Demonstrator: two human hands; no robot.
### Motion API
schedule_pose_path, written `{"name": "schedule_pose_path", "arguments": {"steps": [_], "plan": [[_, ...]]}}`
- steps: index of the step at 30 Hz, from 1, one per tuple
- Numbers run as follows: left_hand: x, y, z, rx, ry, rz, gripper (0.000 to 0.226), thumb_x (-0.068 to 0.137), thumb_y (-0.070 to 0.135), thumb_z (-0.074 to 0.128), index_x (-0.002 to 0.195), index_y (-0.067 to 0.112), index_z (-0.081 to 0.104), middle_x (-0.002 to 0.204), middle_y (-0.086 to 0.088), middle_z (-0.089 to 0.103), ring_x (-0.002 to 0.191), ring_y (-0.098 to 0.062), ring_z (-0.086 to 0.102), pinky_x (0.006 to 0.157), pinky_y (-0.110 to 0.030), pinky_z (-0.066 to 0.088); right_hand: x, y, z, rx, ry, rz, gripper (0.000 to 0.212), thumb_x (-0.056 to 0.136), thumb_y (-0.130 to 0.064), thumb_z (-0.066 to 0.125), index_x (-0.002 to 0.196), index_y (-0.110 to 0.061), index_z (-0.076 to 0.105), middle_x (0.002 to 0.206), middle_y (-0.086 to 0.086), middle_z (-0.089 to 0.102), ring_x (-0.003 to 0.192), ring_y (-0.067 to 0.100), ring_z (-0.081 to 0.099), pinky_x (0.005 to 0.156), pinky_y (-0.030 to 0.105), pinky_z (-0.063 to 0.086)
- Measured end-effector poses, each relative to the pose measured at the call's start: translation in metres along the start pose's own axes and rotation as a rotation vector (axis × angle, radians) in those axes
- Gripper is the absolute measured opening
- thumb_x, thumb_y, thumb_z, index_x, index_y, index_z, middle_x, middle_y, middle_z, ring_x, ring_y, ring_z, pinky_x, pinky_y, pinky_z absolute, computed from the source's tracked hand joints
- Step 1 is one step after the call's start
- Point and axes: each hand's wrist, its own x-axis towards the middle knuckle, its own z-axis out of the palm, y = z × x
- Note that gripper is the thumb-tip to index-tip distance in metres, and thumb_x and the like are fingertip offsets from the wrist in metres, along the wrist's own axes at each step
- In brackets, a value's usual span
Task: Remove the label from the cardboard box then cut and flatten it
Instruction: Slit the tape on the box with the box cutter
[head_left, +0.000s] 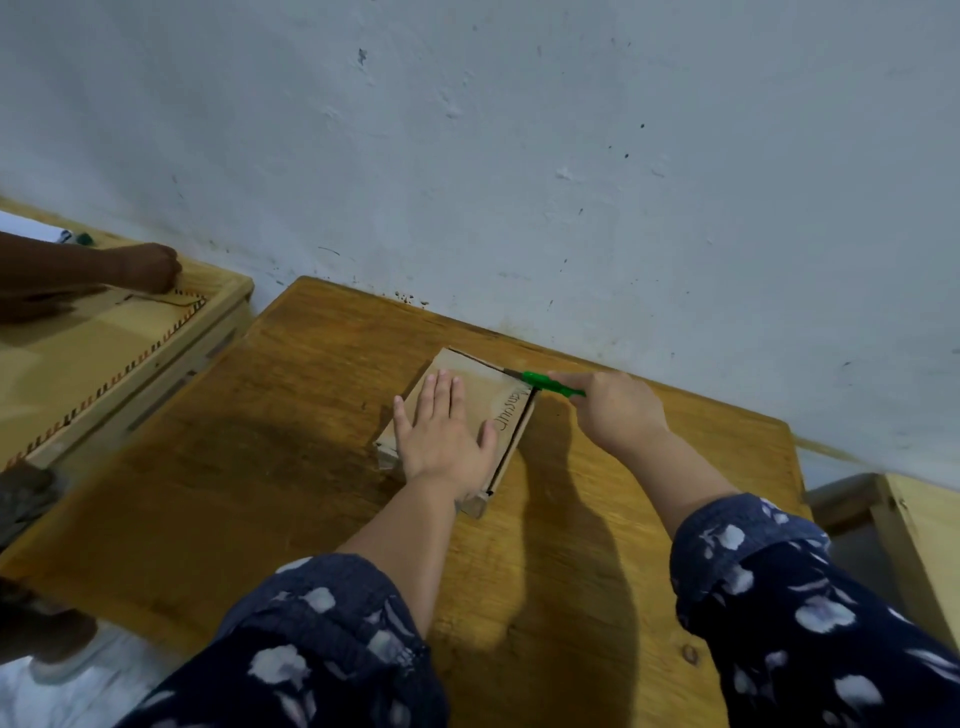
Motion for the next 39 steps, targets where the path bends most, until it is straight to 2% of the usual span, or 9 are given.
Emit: {"name": "schedule_pose_path", "arguments": {"steps": [4,8,13,21,24,28,32,36,39], "plan": [[0.000,-0.001,-0.002,0.003,-0.006,0.002,0.072,0.094,0.056,0.012,0.153,0.017,-0.003,0.161,-0.002,-0.009,0.147,-0.017,-0.014,0.117,-0.053,-0.004,-0.001,0.010,-0.002,0.048,-0.039,0.025,0.050,0.095,-0.016,0.041,0.132,-0.049,0.044,0.096,0.005,0.067,0.070,0.021,0.060,0.056,0.033,0.050],[0.000,-0.002,-0.003,-0.007,-0.012,0.011,0.072,0.094,0.056,0.011,0.152,0.017,-0.004,0.161,-0.002,-0.010,0.146,-0.017,-0.015,0.117,-0.054,-0.004,-0.005,0.026,-0.003,0.029,0.023,0.037,0.042,0.098,-0.024,0.040,0.133,-0.047,0.045,0.091,0.003,0.067,0.062,0.018,0.060,0.055,0.035,0.055],[0.001,-0.002,-0.001,-0.005,-0.007,0.012,0.072,0.094,0.056,0.010,0.153,0.016,-0.003,0.161,-0.002,-0.009,0.146,-0.017,-0.015,0.117,-0.054,-0.004,-0.003,0.028,-0.008,0.182,0.117,0.027,0.040,0.096,-0.027,0.046,0.132,-0.045,0.047,0.085,-0.002,0.063,0.057,0.014,0.055,0.045,0.028,0.045],[0.001,-0.004,-0.004,-0.018,-0.035,0.024,0.072,0.094,0.057,0.014,0.153,0.019,-0.002,0.161,0.000,-0.008,0.147,-0.017,-0.013,0.117,-0.054,-0.003,-0.024,0.005,0.024,0.327,-0.030,0.121,0.044,0.095,-0.024,0.049,0.134,-0.043,0.045,0.082,-0.004,0.064,0.050,0.009,0.052,0.038,0.021,0.036],[0.004,-0.007,-0.014,-0.075,-0.113,0.053,0.077,0.093,0.063,0.023,0.153,0.021,0.001,0.161,0.003,-0.008,0.147,-0.015,-0.012,0.117,-0.051,-0.005,-0.030,0.003,0.030,0.442,-0.057,0.184,0.045,0.093,-0.019,0.053,0.133,-0.039,0.047,0.091,-0.004,0.062,0.058,0.010,0.059,0.040,0.020,0.044],[0.003,-0.031,-0.035,-0.187,-0.205,0.207,0.078,0.089,0.071,0.024,0.152,0.027,0.014,0.161,0.007,0.002,0.147,-0.013,0.000,0.118,-0.045,0.001,-0.040,-0.012,0.034,0.570,-0.028,0.234,0.046,0.093,-0.009,0.051,0.130,-0.034,0.046,0.107,0.000,0.061,0.066,0.008,0.059,0.051,0.023,0.052],[-0.002,-0.083,-0.045,-0.112,-0.229,0.412,0.086,0.080,0.077,0.030,0.151,0.032,0.014,0.159,0.014,0.006,0.145,-0.006,0.002,0.117,-0.041,0.003,-0.062,-0.037,0.039,0.641,0.042,0.240,0.051,0.095,-0.017,0.049,0.138,-0.042,0.039,0.108,-0.009,0.053,0.061,0.006,0.057,0.041,0.013,0.040],[0.000,-0.116,-0.039,-0.183,-0.225,0.543,0.082,0.082,0.065,0.047,0.150,0.032,0.016,0.156,0.016,0.006,0.143,0.001,0.002,0.120,-0.041,0.008,-0.077,-0.061,0.040,0.523,0.143,0.230,0.037,0.092,-0.027,0.056,0.127,-0.039,0.055,0.119,-0.003,0.065,0.086,0.013,0.064,0.062,0.028,0.055],[0.006,-0.127,-0.041,-0.210,-0.188,0.625,0.077,0.085,0.053,0.057,0.149,0.031,0.021,0.156,0.014,0.014,0.143,-0.001,0.009,0.120,-0.037,0.011,-0.091,-0.086,0.035,0.382,0.183,0.153,0.035,0.092,-0.024,0.056,0.124,-0.037,0.059,0.110,-0.004,0.065,0.092,0.018,0.062,0.075,0.040,0.054]]}}
